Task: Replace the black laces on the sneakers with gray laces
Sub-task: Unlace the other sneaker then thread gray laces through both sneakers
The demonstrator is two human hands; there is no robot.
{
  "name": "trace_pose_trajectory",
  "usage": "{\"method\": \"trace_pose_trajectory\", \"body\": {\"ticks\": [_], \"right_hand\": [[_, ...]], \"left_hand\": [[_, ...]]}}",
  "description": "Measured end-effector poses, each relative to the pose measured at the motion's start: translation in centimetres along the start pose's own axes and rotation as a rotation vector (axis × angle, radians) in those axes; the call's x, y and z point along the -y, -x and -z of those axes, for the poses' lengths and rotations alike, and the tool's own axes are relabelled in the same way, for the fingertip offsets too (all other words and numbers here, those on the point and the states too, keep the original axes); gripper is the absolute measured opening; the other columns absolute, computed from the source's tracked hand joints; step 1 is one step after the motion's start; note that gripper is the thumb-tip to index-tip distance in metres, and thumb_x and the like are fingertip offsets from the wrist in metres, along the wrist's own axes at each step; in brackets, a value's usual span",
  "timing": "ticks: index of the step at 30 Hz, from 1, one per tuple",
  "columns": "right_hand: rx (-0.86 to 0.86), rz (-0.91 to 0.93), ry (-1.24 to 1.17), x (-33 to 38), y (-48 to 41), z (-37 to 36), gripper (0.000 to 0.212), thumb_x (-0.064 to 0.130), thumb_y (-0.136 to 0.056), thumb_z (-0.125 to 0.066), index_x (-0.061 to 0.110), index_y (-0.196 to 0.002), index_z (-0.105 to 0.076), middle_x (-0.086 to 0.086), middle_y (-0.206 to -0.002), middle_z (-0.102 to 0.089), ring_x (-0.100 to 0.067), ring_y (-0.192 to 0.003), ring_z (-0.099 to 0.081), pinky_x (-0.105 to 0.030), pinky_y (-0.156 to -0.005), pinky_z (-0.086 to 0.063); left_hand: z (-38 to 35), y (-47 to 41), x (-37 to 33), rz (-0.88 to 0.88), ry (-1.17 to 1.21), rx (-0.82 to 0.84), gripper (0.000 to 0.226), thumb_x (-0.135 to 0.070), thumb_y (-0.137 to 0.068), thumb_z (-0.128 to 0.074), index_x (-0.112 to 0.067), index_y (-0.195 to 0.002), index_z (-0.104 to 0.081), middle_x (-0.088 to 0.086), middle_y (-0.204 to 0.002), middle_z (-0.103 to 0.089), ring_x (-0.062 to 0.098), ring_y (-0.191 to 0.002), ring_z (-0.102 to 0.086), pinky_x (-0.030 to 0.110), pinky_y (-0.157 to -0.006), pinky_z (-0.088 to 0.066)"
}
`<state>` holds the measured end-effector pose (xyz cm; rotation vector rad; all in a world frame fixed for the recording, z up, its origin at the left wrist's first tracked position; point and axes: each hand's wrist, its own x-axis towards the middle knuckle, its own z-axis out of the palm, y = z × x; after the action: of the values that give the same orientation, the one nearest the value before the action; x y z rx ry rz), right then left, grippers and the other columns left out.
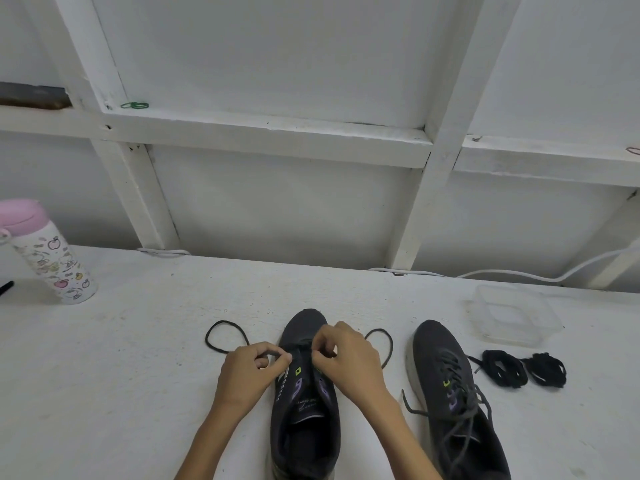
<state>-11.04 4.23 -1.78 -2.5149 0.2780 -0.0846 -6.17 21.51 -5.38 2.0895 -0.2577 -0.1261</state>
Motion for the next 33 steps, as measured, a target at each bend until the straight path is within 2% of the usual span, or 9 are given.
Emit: {"method": "trace_pose_trajectory", "body": {"ticks": [6,10,12,14,18,22,27,30,33], "right_hand": [[0.073,-0.024,0.031,0.5,-0.8,-1.3,0.019,0.03,-0.084,-0.061,0.034,-0.096,-0.074,0.019,-0.077,-0.045,-0.008,-0.082,-0.051,-0.018,-0.057,-0.03],[0.169,-0.087,-0.189,0.0,-1.5,-1.0,0.018,0.028,-0.079,-0.072,0.032,-0.095,-0.078,0.024,-0.071,-0.056,0.002,-0.076,-0.056,-0.017,-0.063,-0.042],[0.188,-0.083,-0.182,-0.2,-1.7,-1.1,0.018,0.031,-0.078,-0.073,0.033,-0.095,-0.078,0.022,-0.076,-0.062,0.001,-0.079,-0.058,-0.018,-0.063,-0.041],[0.177,-0.063,-0.113,0.0,-1.6,-1.3,0.015,0.034,-0.081,-0.069,0.032,-0.094,-0.077,0.017,-0.081,-0.061,-0.005,-0.083,-0.059,-0.019,-0.059,-0.037],[0.212,-0.028,-0.11,-0.4,-1.6,-1.3,0.012,0.028,-0.084,-0.061,0.03,-0.089,-0.072,0.011,-0.093,-0.051,-0.013,-0.092,-0.057,-0.027,-0.068,-0.043],[0.285,-0.027,-0.345,-0.9,-1.7,-1.0,0.009,0.02,-0.081,-0.064,0.02,-0.079,-0.073,0.012,-0.072,-0.063,-0.007,-0.073,-0.057,-0.036,-0.071,-0.049],[0.315,-0.039,-0.414,-0.4,-2.1,-0.8,0.015,0.016,-0.086,-0.063,0.004,-0.081,-0.069,0.002,-0.066,-0.056,-0.008,-0.063,-0.048,-0.024,-0.06,-0.037],[0.329,-0.11,-0.537,-0.4,-2.1,0.2,0.013,0.013,-0.089,-0.06,0.012,-0.076,-0.062,0.004,-0.065,-0.054,-0.006,-0.059,-0.046,-0.016,-0.054,-0.034],[0.329,-0.164,-0.684,-0.8,-2.1,0.8,0.012,0.015,-0.09,-0.062,0.014,-0.077,-0.063,-0.002,-0.07,-0.058,-0.013,-0.063,-0.048,-0.023,-0.056,-0.035]], "left_hand": [[-0.7,0.0,0.0,0.031,-0.037,0.02,0.014,-0.032,-0.079,-0.078,-0.038,-0.07,-0.069,-0.029,-0.052,-0.058,-0.007,-0.054,-0.055,0.012,-0.056,-0.04],[-0.6,-0.2,0.3,0.048,-0.004,0.035,0.012,-0.037,-0.076,-0.079,-0.041,-0.068,-0.072,-0.022,-0.064,-0.067,-0.004,-0.065,-0.061,0.022,-0.066,-0.05],[-0.4,-0.2,0.4,0.026,-0.001,0.042,0.01,-0.036,-0.075,-0.08,-0.039,-0.069,-0.073,-0.02,-0.065,-0.066,-0.004,-0.063,-0.058,0.023,-0.064,-0.047],[-0.5,-0.2,0.3,0.012,0.022,0.028,0.009,-0.04,-0.073,-0.081,-0.039,-0.075,-0.072,-0.019,-0.077,-0.069,-0.003,-0.074,-0.061,0.02,-0.069,-0.048],[-1.2,0.3,-0.4,-0.022,0.099,0.064,0.045,-0.067,-0.059,-0.077,-0.039,-0.092,-0.068,-0.017,-0.101,-0.066,-0.007,-0.097,-0.057,0.01,-0.079,-0.042],[-0.8,0.0,-0.5,-0.031,0.035,0.162,0.043,-0.064,-0.054,-0.069,-0.05,-0.094,-0.066,-0.017,-0.108,-0.058,-0.006,-0.103,-0.055,0.019,-0.088,-0.043],[-0.8,0.1,-1.7,-0.03,-0.134,0.118,0.02,-0.029,-0.081,-0.066,-0.047,-0.09,-0.065,-0.023,-0.109,-0.053,-0.003,-0.099,-0.057,0.009,-0.075,-0.04],[-0.7,0.1,-2.0,-0.034,-0.246,0.087,0.015,-0.031,-0.088,-0.058,-0.041,-0.095,-0.066,-0.025,-0.111,-0.051,-0.001,-0.092,-0.058,0.012,-0.069,-0.041],[-1.0,0.3,-2.5,-0.052,-0.368,0.111,0.012,-0.038,-0.088,-0.056,-0.035,-0.096,-0.064,-0.024,-0.114,-0.045,0.004,-0.089,-0.055,0.013,-0.062,-0.035]]}}
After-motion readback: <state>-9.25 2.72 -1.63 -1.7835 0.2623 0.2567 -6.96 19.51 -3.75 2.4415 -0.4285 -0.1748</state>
